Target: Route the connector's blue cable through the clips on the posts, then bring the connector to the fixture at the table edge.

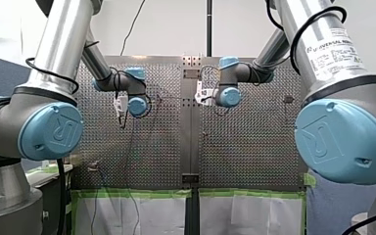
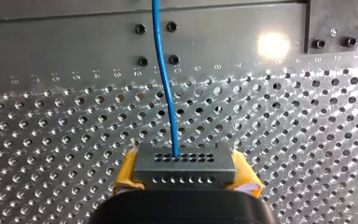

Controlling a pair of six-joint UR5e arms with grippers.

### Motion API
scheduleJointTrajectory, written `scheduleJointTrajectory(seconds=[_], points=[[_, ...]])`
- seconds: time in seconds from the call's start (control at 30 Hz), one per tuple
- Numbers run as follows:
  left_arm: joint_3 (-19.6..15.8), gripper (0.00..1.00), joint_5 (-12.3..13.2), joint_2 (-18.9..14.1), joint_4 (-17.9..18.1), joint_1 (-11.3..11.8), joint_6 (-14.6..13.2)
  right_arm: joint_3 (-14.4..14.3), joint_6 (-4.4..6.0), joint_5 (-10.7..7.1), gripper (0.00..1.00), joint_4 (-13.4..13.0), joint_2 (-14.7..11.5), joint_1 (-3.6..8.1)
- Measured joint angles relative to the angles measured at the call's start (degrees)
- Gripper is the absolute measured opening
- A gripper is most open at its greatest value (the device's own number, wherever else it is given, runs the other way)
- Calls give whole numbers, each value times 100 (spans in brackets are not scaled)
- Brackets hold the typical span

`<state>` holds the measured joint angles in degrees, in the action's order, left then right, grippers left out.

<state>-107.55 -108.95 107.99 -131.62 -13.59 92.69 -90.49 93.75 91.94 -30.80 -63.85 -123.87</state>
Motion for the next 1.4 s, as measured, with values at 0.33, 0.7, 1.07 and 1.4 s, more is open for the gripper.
scheduleJointTrajectory(seconds=[0.33, 0.7, 1.07, 1.4], points=[[195, 0, 154, 253, -80, 11, 79, 98, 4, -49, 2, 54, 25, 89], [312, 0, 171, 294, -101, 85, 115, 118, 4, -100, 2, 46, 86, 205], [316, 42, 247, 295, -105, 129, 136, 153, 5, -180, 2, 51, 164, 252], [314, 72, 277, 294, -315, 166, 157, 155, -4, -200, 2, 121, 167, 253]])
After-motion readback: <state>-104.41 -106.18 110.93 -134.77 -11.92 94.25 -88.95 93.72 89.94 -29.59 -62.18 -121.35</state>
